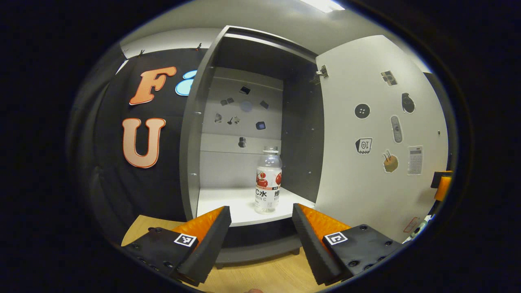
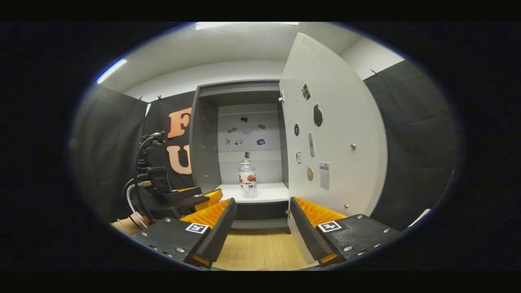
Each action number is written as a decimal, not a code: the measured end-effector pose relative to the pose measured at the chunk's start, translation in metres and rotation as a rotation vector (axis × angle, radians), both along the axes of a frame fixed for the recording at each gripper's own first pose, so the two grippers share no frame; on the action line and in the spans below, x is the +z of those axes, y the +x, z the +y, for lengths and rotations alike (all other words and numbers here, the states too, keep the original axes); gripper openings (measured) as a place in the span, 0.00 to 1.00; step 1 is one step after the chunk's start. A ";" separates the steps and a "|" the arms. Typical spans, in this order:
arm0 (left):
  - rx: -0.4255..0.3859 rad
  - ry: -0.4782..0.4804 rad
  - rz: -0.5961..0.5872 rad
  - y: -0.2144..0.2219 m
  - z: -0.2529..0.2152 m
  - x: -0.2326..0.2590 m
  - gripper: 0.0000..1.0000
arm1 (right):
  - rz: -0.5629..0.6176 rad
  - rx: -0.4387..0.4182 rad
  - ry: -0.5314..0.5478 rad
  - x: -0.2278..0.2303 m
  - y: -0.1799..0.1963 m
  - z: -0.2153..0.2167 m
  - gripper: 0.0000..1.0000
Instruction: Open the cabinet door with the right hand, grasp the bottle in the cabinet with the left hand and place it on the coaster, then close the cabinet door with the right hand.
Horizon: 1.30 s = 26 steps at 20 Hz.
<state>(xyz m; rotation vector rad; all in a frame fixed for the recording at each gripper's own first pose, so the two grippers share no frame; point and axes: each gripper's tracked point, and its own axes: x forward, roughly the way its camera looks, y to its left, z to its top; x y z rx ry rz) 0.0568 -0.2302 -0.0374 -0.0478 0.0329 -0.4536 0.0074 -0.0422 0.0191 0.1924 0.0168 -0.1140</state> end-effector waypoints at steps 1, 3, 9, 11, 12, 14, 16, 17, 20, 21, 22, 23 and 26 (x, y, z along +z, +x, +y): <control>-0.015 0.000 -0.007 0.011 -0.005 0.000 0.98 | 0.004 -0.014 -0.006 -0.001 0.002 -0.002 0.87; -0.047 0.002 -0.012 0.033 -0.016 -0.002 0.98 | 0.011 -0.048 -0.016 -0.004 0.005 -0.007 0.95; -0.180 0.009 -0.010 0.088 -0.060 -0.012 0.98 | 0.038 -0.148 -0.006 -0.008 0.013 -0.017 0.93; -0.206 0.010 -0.004 0.104 -0.070 -0.016 0.98 | 0.039 -0.176 0.008 -0.009 0.018 -0.018 0.93; -0.210 0.009 -0.007 0.112 -0.073 -0.017 0.98 | 0.040 -0.185 0.011 -0.009 0.020 -0.019 0.93; -0.220 0.009 -0.009 0.127 -0.079 -0.017 0.98 | 0.050 -0.207 0.011 -0.011 0.023 -0.022 0.93; -0.228 0.011 -0.012 0.139 -0.087 -0.018 0.98 | 0.063 -0.223 0.015 -0.014 0.023 -0.024 0.93; -0.232 0.011 -0.012 0.144 -0.090 -0.019 0.98 | 0.071 -0.223 0.024 -0.015 0.021 -0.022 0.93; -0.244 0.016 -0.010 0.155 -0.098 -0.024 0.98 | 0.086 -0.217 0.046 -0.019 0.021 -0.017 0.93; -0.250 0.022 -0.009 0.158 -0.101 -0.026 0.98 | 0.093 -0.216 0.048 -0.020 0.021 -0.017 0.93; -0.252 0.025 -0.006 0.160 -0.102 -0.028 0.98 | 0.101 -0.215 0.047 -0.021 0.021 -0.016 0.93; -0.260 0.027 0.001 0.160 -0.105 -0.030 0.98 | 0.107 -0.215 0.043 -0.022 0.021 -0.017 0.93; -0.261 0.028 0.028 0.164 -0.109 -0.040 0.93 | 0.122 -0.209 0.023 -0.025 0.019 -0.017 0.93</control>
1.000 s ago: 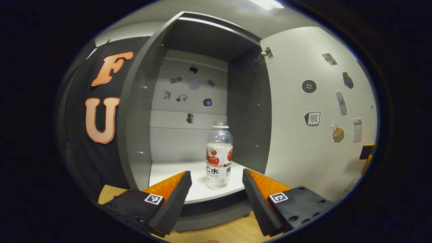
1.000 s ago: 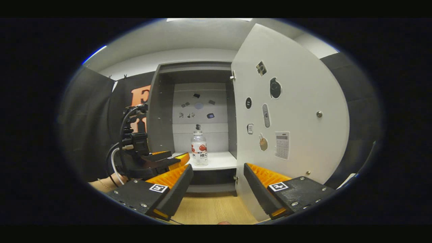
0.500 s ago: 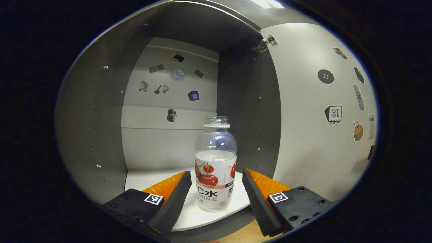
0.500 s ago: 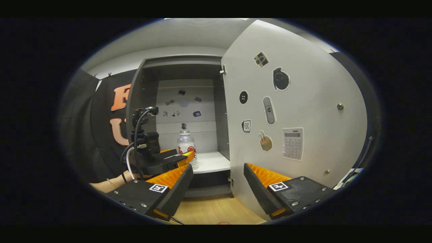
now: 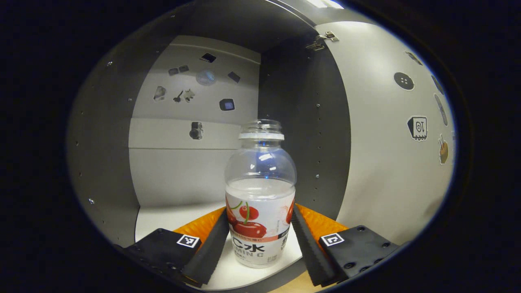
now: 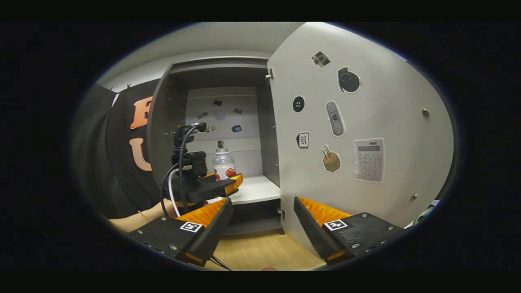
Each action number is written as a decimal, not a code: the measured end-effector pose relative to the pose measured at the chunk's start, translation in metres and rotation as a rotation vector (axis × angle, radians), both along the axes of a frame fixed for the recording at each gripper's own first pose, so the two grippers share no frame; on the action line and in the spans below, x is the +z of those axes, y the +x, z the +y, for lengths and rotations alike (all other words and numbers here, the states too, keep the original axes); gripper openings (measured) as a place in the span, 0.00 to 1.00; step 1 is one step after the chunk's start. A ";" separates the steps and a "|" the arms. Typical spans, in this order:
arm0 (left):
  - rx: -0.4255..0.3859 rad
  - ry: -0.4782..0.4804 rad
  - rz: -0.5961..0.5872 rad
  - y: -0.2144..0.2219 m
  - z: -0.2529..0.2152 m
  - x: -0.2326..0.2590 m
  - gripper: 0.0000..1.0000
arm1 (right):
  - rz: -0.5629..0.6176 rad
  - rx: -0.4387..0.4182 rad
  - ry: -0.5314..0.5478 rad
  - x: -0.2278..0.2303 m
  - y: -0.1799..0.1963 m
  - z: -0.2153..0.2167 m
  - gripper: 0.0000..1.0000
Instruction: Open the cabinet door with the right hand, grasp the bottle in the cabinet with the left hand and place it on the coaster, then close the cabinet door with the right hand.
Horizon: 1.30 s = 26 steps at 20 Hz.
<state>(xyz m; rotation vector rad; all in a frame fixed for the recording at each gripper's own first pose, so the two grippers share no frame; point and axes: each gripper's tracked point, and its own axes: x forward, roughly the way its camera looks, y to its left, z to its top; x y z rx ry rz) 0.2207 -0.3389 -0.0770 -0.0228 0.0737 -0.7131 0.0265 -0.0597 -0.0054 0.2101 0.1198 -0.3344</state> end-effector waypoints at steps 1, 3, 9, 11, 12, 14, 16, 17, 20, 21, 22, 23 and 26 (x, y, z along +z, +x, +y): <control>0.003 -0.001 0.004 0.001 0.001 0.000 0.89 | 0.004 0.001 -0.008 0.000 -0.001 -0.001 0.93; 0.011 0.005 0.002 -0.001 0.002 0.000 0.86 | 0.009 0.003 -0.022 0.000 -0.002 -0.003 0.93; 0.039 0.004 -0.024 -0.006 0.010 0.006 0.81 | -0.001 0.035 -0.038 0.000 -0.005 -0.001 0.93; 0.063 -0.010 -0.046 -0.015 0.020 0.012 0.82 | -0.015 0.065 -0.042 0.002 -0.005 0.002 0.93; 0.077 -0.014 -0.056 -0.019 0.024 0.015 0.82 | -0.024 0.084 -0.043 0.003 -0.006 0.005 0.93; 0.110 -0.024 -0.074 -0.032 0.037 0.020 0.80 | -0.040 0.126 -0.047 0.005 -0.006 0.009 0.93; 0.149 -0.030 -0.073 -0.051 0.055 0.023 0.81 | -0.051 0.173 -0.047 0.006 -0.008 0.015 0.93; 0.170 -0.034 -0.068 -0.060 0.064 0.023 0.81 | -0.056 0.194 -0.048 0.007 -0.009 0.018 0.93; 0.243 -0.059 -0.060 -0.100 0.103 0.023 0.81 | -0.074 0.250 -0.051 0.008 -0.012 0.024 0.93; 0.268 -0.060 -0.053 -0.112 0.116 0.018 0.81 | -0.080 0.269 -0.050 0.008 -0.013 0.027 0.93; 0.294 -0.058 -0.047 -0.125 0.128 0.011 0.81 | -0.086 0.288 -0.050 0.008 -0.014 0.030 0.93; 0.331 -0.054 -0.042 -0.135 0.143 0.006 0.81 | -0.087 0.309 -0.055 0.007 -0.015 0.032 0.93; 0.415 -0.031 -0.042 -0.162 0.180 -0.016 0.81 | -0.085 0.363 -0.087 0.004 -0.019 0.034 0.93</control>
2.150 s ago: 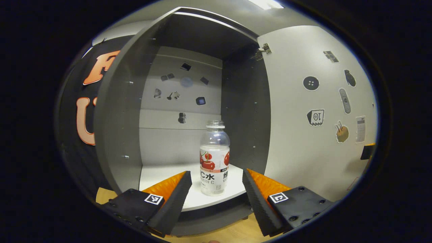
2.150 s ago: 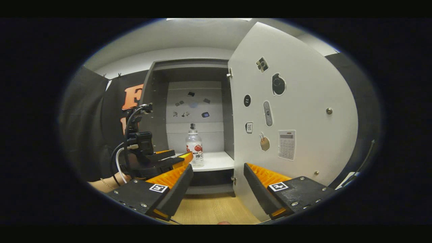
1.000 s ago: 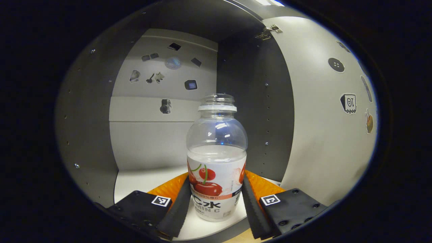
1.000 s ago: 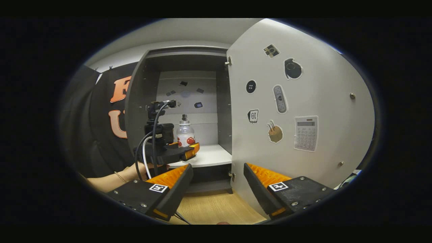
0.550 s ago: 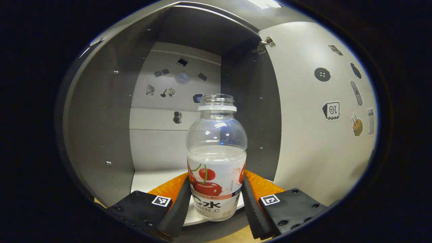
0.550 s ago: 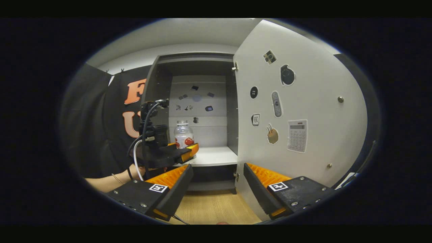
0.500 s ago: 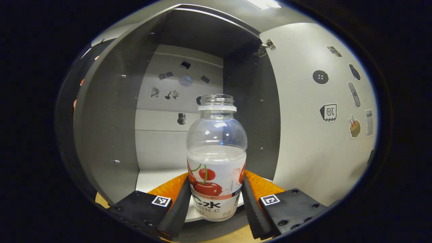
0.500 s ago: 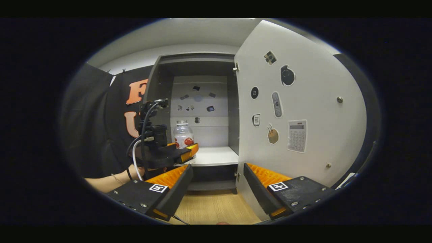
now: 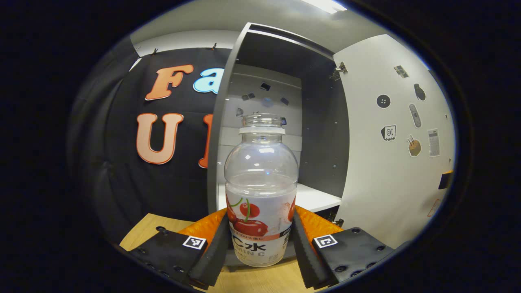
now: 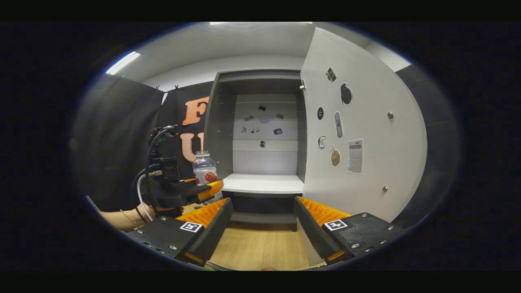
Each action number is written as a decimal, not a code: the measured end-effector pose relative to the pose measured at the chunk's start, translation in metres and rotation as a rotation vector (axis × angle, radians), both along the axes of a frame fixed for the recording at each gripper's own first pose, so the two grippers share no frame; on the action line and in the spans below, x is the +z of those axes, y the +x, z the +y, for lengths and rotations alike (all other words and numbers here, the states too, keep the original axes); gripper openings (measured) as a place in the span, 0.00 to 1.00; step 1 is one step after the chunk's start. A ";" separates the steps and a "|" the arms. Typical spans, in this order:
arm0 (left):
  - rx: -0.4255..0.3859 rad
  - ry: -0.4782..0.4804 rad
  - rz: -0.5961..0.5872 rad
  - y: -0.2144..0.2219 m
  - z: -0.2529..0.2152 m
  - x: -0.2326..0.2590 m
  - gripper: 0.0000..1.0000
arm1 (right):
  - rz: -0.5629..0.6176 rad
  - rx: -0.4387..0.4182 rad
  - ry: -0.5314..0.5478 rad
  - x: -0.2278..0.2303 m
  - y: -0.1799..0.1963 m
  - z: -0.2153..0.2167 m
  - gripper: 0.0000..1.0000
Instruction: Open the cabinet door with the right hand, grasp the bottle in the cabinet with the left hand and place it on the coaster, then close the cabinet door with the right hand.
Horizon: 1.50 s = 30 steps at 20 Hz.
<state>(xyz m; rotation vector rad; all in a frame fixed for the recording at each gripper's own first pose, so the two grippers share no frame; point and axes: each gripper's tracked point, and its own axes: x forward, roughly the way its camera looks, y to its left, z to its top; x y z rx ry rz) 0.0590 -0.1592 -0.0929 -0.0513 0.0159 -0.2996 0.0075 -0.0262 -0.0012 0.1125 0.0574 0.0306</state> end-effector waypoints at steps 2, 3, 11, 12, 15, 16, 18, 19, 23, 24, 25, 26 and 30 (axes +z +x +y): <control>0.041 0.020 -0.003 -0.016 0.022 -0.015 0.81 | -0.002 0.017 -0.008 0.000 -0.001 0.002 0.93; 0.059 0.027 -0.007 -0.024 0.034 -0.022 0.81 | -0.002 0.016 -0.007 -0.001 -0.002 0.002 0.93; 0.074 0.047 0.017 -0.055 0.089 -0.100 0.81 | -0.010 0.004 0.025 -0.004 -0.004 0.021 0.93; 0.069 0.057 0.021 -0.058 0.094 -0.113 0.81 | -0.008 -0.002 0.028 -0.005 -0.004 0.024 0.93; 0.043 0.077 0.043 -0.071 0.106 -0.150 0.80 | 0.027 -0.015 0.028 -0.018 -0.003 0.039 0.93; 0.035 0.075 0.052 -0.075 0.106 -0.162 0.81 | 0.039 -0.017 0.024 -0.021 0.001 0.045 0.93; 0.015 0.082 0.060 -0.081 0.105 -0.181 0.80 | 0.056 -0.024 0.011 -0.027 0.008 0.053 0.93; 0.009 0.089 0.068 -0.085 0.105 -0.191 0.81 | 0.057 -0.029 0.006 -0.029 0.011 0.056 0.93; 0.001 0.106 0.096 -0.094 0.110 -0.229 0.81 | 0.048 -0.063 -0.007 -0.032 0.018 0.064 0.93; 0.003 0.113 0.098 -0.096 0.112 -0.239 0.81 | 0.046 -0.072 -0.010 -0.032 0.020 0.065 0.93; -0.003 0.117 0.106 -0.098 0.112 -0.246 0.81 | 0.050 -0.080 -0.014 -0.034 0.023 0.065 0.93; -0.008 0.121 0.111 -0.100 0.111 -0.253 0.81 | 0.058 -0.086 -0.017 -0.036 0.025 0.066 0.93; -0.036 0.145 0.113 -0.104 0.105 -0.275 0.81 | 0.099 -0.092 -0.037 -0.047 0.030 0.070 0.93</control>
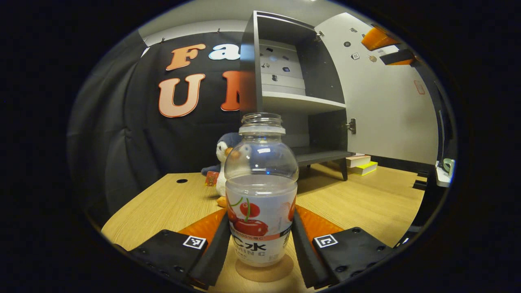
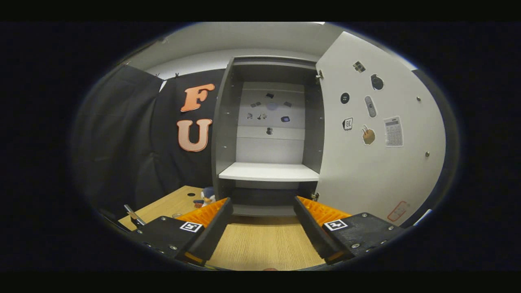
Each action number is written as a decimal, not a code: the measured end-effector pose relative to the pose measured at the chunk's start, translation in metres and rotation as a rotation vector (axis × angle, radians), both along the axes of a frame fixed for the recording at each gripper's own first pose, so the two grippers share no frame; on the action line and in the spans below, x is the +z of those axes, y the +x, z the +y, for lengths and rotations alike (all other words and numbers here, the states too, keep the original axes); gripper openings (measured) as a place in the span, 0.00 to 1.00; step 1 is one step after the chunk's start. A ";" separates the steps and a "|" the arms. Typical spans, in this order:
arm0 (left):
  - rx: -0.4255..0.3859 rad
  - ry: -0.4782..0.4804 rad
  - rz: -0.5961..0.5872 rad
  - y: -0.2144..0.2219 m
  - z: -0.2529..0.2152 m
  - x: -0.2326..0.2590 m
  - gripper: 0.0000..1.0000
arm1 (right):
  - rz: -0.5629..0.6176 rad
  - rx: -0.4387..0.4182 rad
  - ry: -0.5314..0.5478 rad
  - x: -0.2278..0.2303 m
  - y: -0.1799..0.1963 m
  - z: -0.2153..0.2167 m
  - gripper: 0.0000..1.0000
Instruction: Open the cabinet door with the right hand, grasp the bottle in the cabinet with the left hand and place it on the coaster, then close the cabinet door with the right hand.
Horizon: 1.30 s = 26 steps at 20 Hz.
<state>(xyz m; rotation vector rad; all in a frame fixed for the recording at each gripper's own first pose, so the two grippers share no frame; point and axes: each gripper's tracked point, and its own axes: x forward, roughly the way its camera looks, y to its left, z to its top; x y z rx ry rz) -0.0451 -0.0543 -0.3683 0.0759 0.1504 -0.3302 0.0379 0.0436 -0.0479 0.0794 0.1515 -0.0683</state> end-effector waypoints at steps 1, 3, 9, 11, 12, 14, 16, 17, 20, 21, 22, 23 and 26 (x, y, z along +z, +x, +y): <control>-0.002 0.006 0.001 0.001 -0.001 -0.005 0.81 | 0.014 0.001 -0.009 -0.004 0.001 0.002 0.93; 0.002 -0.003 0.022 -0.001 0.001 -0.015 0.81 | 0.038 0.010 -0.016 -0.011 0.002 0.007 0.93; 0.016 -0.002 0.039 -0.008 0.005 -0.019 0.81 | 0.055 0.030 -0.032 -0.015 0.004 0.017 0.94; 0.018 -0.002 0.047 -0.009 0.007 -0.020 0.81 | 0.054 0.031 -0.017 -0.015 0.004 0.019 0.94; 0.016 0.003 0.052 -0.010 0.006 -0.020 0.83 | 0.053 0.028 -0.013 -0.014 0.003 0.018 0.94; 0.015 0.008 0.059 -0.011 0.008 -0.022 0.84 | 0.057 0.024 -0.010 -0.016 0.004 0.016 0.93; 0.022 0.019 0.068 -0.011 0.013 -0.023 0.85 | 0.062 0.017 -0.003 -0.017 0.003 0.013 0.94; 0.023 0.018 0.069 -0.011 0.015 -0.024 0.86 | 0.065 0.015 0.003 -0.018 0.002 0.012 0.94; 0.023 0.014 0.050 -0.009 0.014 -0.012 0.90 | 0.068 0.014 0.018 -0.017 0.001 0.012 0.94; 0.026 0.020 0.044 -0.006 0.014 -0.008 0.91 | 0.063 0.013 0.020 -0.015 0.000 0.011 0.94; 0.027 0.026 0.040 -0.005 0.014 -0.005 0.94 | 0.060 0.014 0.022 -0.013 -0.001 0.011 0.94; 0.033 0.036 0.038 -0.001 0.015 -0.002 0.96 | 0.058 0.014 0.024 -0.011 -0.002 0.011 0.94; 0.037 0.050 0.022 0.005 0.014 0.014 0.97 | 0.040 0.016 0.022 -0.003 -0.006 0.010 0.94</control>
